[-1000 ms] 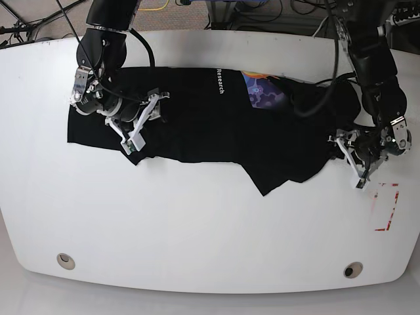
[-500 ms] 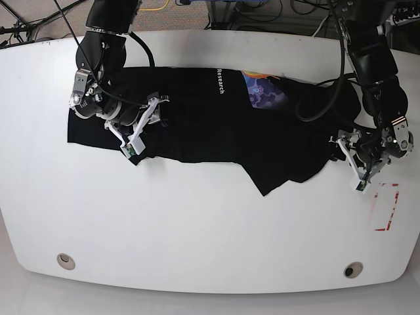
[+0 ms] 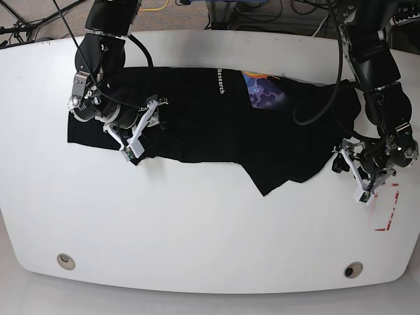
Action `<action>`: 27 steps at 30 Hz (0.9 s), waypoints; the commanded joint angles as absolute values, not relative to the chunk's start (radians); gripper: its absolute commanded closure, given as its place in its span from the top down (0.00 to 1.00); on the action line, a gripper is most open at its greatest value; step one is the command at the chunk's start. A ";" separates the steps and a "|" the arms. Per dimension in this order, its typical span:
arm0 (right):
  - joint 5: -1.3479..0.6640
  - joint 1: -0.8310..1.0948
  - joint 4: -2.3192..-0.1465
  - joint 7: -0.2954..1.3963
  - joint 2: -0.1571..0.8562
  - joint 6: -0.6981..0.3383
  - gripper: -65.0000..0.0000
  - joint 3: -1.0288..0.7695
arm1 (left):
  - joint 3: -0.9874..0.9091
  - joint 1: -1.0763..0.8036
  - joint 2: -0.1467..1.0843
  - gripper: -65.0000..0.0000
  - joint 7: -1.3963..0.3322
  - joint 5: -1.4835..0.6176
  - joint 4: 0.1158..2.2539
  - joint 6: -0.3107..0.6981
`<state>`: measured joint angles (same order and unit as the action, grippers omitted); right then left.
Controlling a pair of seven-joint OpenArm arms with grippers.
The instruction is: Fold the T-shirt properly
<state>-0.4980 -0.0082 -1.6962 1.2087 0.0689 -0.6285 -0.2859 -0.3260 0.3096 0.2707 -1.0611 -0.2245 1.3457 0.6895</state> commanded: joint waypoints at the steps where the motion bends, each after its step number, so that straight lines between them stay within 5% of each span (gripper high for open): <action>1: -0.515 -0.058 -1.712 1.185 0.101 -0.628 0.49 -0.286 | -0.328 0.332 0.285 0.58 -1.047 -0.234 1.365 0.693; 27: -0.174 -0.289 -1.297 0.875 0.173 -0.647 0.49 -0.280 | -0.323 0.294 0.280 0.58 -1.043 -0.236 1.365 0.697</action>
